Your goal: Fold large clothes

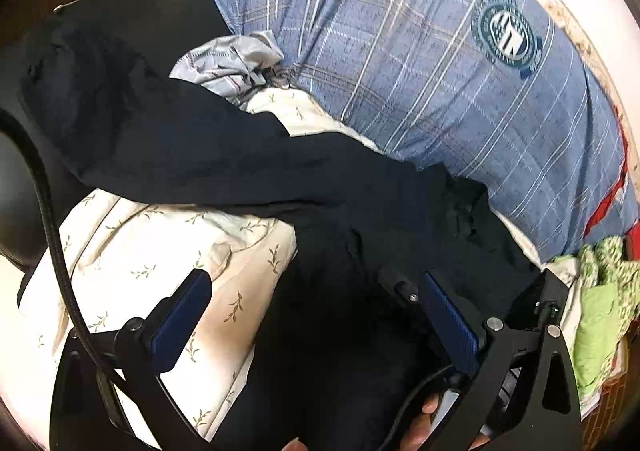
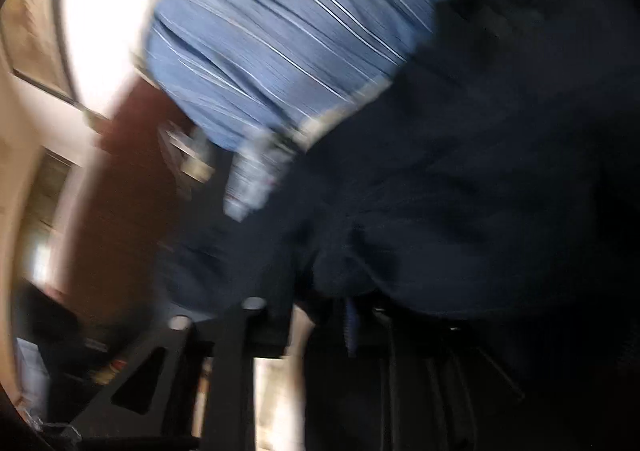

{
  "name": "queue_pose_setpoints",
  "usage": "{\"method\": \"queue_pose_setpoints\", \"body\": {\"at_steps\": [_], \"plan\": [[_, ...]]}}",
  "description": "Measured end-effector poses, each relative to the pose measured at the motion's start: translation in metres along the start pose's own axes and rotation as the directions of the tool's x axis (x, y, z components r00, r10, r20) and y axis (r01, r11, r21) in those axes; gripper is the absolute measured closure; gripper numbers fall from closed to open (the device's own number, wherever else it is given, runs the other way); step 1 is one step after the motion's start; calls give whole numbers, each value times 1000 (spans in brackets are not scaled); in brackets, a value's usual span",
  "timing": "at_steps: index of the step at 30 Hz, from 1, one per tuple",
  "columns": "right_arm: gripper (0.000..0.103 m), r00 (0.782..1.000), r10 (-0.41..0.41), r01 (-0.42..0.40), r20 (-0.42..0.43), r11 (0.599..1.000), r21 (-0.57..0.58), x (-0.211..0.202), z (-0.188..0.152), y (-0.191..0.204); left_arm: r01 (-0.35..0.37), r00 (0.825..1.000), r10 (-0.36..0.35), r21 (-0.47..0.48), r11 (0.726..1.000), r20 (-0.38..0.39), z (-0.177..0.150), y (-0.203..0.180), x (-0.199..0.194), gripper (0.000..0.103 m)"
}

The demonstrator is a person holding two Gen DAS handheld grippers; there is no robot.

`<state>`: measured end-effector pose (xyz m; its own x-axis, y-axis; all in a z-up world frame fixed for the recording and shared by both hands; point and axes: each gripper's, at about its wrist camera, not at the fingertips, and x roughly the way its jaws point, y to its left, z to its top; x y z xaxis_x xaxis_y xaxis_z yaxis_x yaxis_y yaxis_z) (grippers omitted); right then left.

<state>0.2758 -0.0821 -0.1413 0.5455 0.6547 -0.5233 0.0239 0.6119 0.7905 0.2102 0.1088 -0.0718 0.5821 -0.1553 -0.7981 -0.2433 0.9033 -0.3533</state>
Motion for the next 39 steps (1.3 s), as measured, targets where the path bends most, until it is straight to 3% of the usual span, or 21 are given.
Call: {"method": "queue_pose_setpoints", "body": {"at_steps": [2,9,12,15,17,20,22,25,29,32,34,36,37,39], "plan": [[29,999,-23,22,29,999,25,-13,-5,-3,1,1000,-1,17,1000,-5,-3,-8,4,0],[23,984,5,-7,177,1000,11,-114,-14,-12,21,1000,-22,71,997,12,-13,-48,8,0],[23,963,-117,130,244,991,-39,-156,-17,-20,0,1000,-3,126,992,22,-22,-73,16,0],[23,916,-250,287,315,955,-75,-190,-14,-35,-43,999,38,191,981,34,-36,-101,31,0],[23,885,-309,354,349,932,-72,-206,-6,-47,-118,993,108,244,963,52,-45,-117,43,0],[23,862,-341,393,376,917,-68,-217,12,-61,-239,971,223,308,921,87,-55,-124,62,0],[23,856,-360,418,370,904,-88,-214,22,-63,-280,960,270,322,904,74,-57,-117,76,0],[23,870,-358,419,340,900,-123,-198,37,-70,-289,955,295,281,915,21,-56,-95,92,0],[23,869,-403,447,287,888,-106,-180,47,-87,-264,960,280,269,926,-21,-58,-79,104,0],[23,840,-469,508,273,856,-91,-176,51,-101,-284,955,297,309,908,3,-62,-84,105,0],[23,827,-495,530,266,845,-76,-179,52,-109,-289,954,301,313,905,10,-62,-84,105,0],[23,801,-531,567,278,821,-66,-185,52,-113,-285,955,297,309,907,6,-62,-83,105,0],[23,795,-532,573,291,817,-71,-189,51,-111,-283,955,295,307,909,5,-61,-82,106,0],[23,806,-500,553,316,828,-99,-194,47,-102,-282,956,294,304,910,7,-60,-82,104,0]]}}
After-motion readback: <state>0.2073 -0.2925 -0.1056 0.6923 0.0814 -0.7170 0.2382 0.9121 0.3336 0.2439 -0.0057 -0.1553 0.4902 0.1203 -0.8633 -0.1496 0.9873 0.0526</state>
